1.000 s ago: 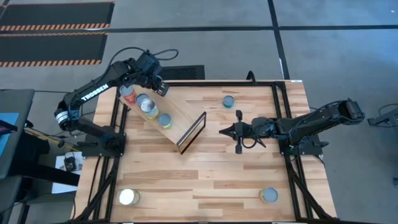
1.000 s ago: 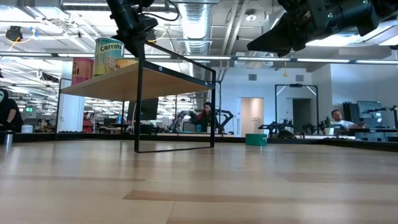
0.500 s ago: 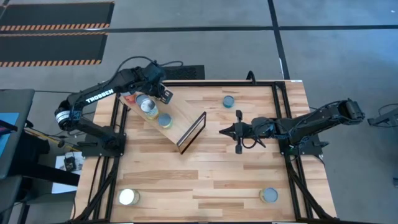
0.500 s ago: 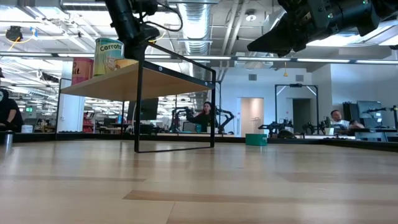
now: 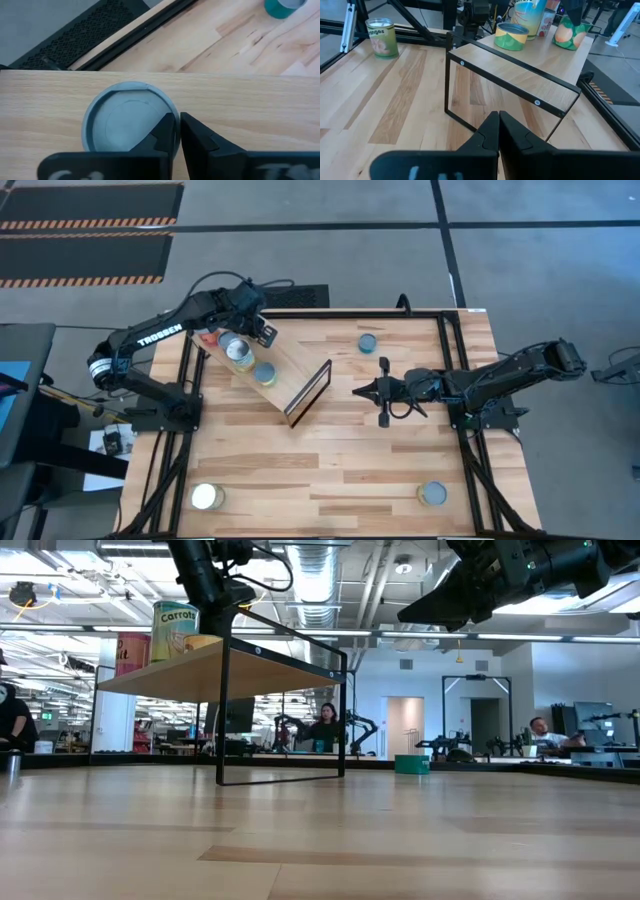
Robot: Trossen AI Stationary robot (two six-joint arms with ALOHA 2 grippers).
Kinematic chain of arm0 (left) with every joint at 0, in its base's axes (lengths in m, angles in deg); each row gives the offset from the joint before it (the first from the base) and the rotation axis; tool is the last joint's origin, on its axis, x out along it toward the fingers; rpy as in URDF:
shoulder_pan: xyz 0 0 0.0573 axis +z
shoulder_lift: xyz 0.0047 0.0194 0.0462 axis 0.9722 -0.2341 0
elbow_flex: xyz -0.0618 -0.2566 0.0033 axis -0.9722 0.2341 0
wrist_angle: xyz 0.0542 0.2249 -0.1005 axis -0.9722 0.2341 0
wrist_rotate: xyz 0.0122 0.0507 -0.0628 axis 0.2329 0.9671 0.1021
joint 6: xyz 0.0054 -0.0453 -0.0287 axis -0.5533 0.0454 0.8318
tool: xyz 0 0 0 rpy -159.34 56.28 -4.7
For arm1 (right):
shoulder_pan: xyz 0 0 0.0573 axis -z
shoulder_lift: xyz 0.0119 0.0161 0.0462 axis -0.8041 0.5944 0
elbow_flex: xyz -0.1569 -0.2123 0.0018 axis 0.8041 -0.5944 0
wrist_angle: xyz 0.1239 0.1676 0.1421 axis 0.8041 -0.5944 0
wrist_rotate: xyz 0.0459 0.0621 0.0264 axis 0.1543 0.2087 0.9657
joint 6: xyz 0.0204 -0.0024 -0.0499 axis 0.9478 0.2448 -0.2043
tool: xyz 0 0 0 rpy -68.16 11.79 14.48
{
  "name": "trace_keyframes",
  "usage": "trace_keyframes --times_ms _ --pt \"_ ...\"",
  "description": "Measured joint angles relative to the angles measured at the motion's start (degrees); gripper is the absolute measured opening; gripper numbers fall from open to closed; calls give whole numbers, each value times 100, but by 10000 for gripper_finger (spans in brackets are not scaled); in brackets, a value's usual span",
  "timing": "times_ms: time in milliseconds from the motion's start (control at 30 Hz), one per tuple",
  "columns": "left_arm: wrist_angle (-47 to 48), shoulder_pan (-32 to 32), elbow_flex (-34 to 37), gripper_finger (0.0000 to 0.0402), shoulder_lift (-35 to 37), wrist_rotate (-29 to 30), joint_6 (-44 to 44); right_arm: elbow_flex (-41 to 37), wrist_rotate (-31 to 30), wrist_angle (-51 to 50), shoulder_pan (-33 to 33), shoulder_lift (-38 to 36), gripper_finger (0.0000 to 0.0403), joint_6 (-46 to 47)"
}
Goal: Pick and place cans onto a shelf
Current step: Put the canned peaches on the shelf, then put the canned spaghetti sauce on the shelf
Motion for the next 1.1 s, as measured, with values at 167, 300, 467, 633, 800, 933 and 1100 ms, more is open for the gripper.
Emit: trace_keyframes --times_ms 167,300,467,633,800,933,1100 --pt "0 -2 0 34 0 -32 0 0 -1 0 0 0 22 0" --pt "0 -2 0 46 0 -52 0 0 -1 0 0 0 22 0" --pt "52 -2 -4 63 28 -50 -26 0 0 0 2 0 22 0" --pt "132 -2 -158 82 26 -46 -118 0 -1 2 2 0 22 0" --pt "263 -2 -411 99 26 -44 -251 0 0 2 0 0 22 0" --pt "413 -2 -637 107 26 -42 -323 0 -1 2 2 0 22 0" --pt "610 -76 -947 110 28 16 -495 0 -1 2 2 0 22 0"
